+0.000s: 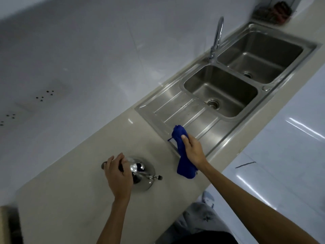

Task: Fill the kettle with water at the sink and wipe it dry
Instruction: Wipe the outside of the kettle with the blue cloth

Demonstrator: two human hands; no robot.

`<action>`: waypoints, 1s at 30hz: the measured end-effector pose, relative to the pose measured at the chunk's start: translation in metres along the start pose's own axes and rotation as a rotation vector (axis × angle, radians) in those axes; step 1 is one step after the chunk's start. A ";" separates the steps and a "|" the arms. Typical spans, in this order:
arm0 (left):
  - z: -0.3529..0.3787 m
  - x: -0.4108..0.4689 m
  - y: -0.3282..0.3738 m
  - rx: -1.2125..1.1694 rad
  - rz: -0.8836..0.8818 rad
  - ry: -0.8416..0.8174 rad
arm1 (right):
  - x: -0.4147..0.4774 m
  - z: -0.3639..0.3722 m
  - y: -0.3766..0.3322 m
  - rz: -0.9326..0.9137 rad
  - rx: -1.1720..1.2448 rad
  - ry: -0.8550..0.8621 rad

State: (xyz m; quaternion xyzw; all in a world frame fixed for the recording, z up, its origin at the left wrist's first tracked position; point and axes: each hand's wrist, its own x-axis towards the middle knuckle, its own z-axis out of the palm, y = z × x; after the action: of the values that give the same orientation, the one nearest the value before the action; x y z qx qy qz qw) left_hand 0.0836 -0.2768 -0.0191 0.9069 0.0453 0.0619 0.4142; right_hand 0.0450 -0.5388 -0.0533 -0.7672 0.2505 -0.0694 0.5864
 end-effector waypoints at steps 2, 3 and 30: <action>-0.002 -0.005 0.000 0.033 -0.037 0.012 | 0.003 0.001 0.001 -0.062 -0.103 0.001; -0.004 -0.007 0.002 0.057 -0.049 0.022 | 0.002 0.004 0.003 -0.073 -0.151 -0.005; -0.092 0.029 -0.090 0.094 0.157 -0.384 | -0.092 0.085 0.028 -0.018 -0.303 -0.394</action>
State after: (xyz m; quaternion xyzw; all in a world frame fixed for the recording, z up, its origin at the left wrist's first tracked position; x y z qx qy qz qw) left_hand 0.0959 -0.1455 -0.0250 0.9211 -0.1024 -0.0823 0.3665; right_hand -0.0090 -0.4274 -0.0879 -0.8472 0.1320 0.1145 0.5017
